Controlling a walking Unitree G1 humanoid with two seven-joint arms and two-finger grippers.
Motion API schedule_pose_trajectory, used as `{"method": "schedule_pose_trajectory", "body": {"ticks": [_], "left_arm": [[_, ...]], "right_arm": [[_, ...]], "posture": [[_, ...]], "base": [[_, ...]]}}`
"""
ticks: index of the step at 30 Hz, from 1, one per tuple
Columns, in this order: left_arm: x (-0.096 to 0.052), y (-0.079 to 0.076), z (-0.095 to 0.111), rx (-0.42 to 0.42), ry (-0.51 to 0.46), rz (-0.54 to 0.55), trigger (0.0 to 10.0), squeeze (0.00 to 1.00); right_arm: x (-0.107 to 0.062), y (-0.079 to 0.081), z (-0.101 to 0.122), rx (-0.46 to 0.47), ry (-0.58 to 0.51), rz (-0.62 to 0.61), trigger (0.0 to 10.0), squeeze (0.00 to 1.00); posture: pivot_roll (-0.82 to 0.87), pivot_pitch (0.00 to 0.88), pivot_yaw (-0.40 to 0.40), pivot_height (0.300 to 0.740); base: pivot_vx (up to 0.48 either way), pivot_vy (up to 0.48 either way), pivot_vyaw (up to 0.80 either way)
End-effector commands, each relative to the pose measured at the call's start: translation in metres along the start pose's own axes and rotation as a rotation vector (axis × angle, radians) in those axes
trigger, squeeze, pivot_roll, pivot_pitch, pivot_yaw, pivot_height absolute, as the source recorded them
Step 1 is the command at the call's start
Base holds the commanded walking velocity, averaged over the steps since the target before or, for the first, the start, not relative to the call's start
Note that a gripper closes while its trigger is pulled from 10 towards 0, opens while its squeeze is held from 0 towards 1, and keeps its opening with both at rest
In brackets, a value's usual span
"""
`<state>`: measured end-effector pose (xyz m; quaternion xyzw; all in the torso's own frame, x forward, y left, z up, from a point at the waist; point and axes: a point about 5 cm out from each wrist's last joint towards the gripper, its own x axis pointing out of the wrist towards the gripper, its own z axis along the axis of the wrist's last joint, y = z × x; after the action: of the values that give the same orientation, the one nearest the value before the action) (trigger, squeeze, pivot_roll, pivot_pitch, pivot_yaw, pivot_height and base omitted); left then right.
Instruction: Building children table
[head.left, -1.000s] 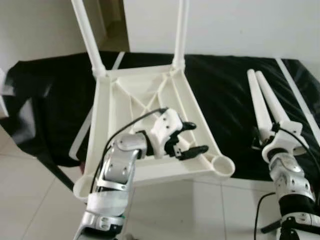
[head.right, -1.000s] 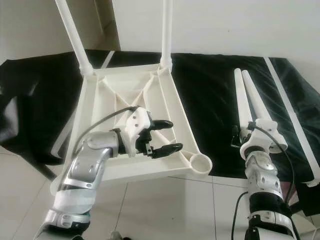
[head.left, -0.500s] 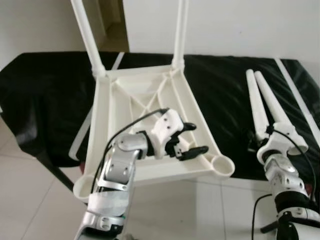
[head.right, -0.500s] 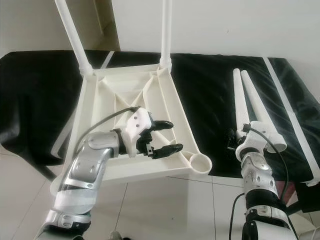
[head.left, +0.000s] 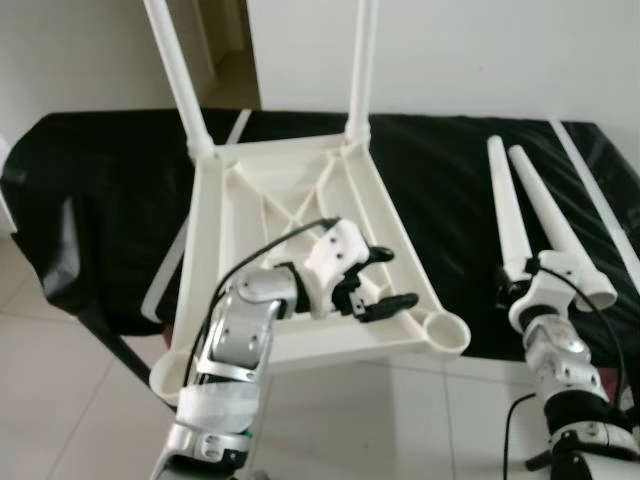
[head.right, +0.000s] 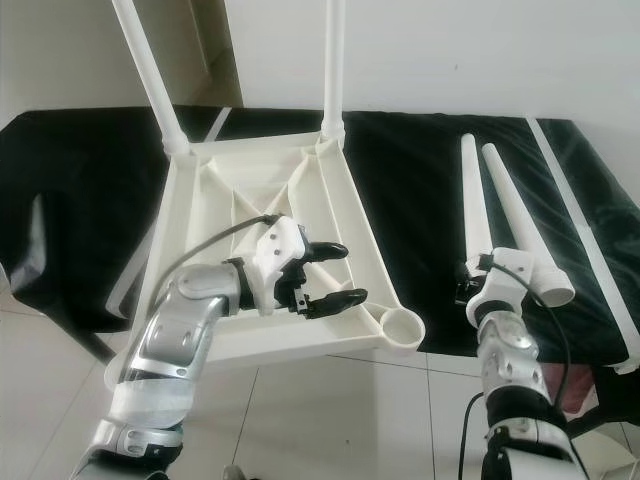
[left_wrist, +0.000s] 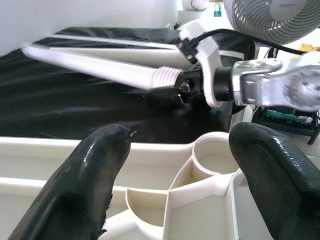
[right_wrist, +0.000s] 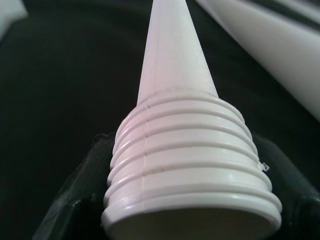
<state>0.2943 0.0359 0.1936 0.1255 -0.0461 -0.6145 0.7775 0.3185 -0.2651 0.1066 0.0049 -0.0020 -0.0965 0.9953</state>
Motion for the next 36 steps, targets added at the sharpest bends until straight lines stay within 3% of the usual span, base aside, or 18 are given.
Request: {"method": "schedule_pose_trajectory", "body": {"ticks": [1,5,9,19,23,27,36], "left_arm": [[-0.001,0.013,-0.003,-0.012,0.025,0.242,10.0,0.00],[-0.003,0.018,-0.007,-0.009,0.053,0.242,10.0,0.00],[-0.003,0.020,-0.007,-0.010,0.058,0.242,10.0,0.00],[-0.007,0.036,-0.013,-0.129,0.082,0.232,10.0,0.00],[-0.007,0.037,-0.014,-0.144,0.084,0.236,10.0,0.00],[-0.007,0.035,-0.018,-0.144,0.097,0.236,10.0,0.00],[-0.006,0.031,-0.019,-0.171,0.096,0.246,10.0,0.00]], "right_arm": [[0.002,0.004,0.014,-0.012,-0.088,0.012,10.0,0.00],[-0.007,0.014,0.026,-0.013,-0.199,0.018,10.0,0.00],[-0.010,0.017,0.028,-0.019,-0.221,0.024,10.0,0.00],[-0.037,0.042,0.036,-0.023,-0.314,0.137,10.0,0.00],[-0.042,0.043,0.030,0.034,-0.256,0.116,10.0,0.00],[-0.046,0.037,0.018,-0.023,-0.160,0.079,10.0,0.00],[-0.047,0.027,0.013,0.031,-0.041,0.048,10.0,0.00]], "posture": [[-0.01,0.004,0.033,0.740],[-0.01,0.007,0.032,0.740],[-0.01,0.006,0.033,0.740],[-0.03,0.027,0.038,0.740],[-0.05,0.037,0.037,0.740],[-0.05,0.040,0.036,0.740],[-0.03,0.040,0.031,0.740]], "base": [[0.000,0.000,0.00],[0.000,0.000,0.00],[0.000,0.000,0.00],[0.000,0.000,0.00],[0.000,0.000,0.00],[0.000,0.000,0.00],[0.000,0.000,0.00]]}}
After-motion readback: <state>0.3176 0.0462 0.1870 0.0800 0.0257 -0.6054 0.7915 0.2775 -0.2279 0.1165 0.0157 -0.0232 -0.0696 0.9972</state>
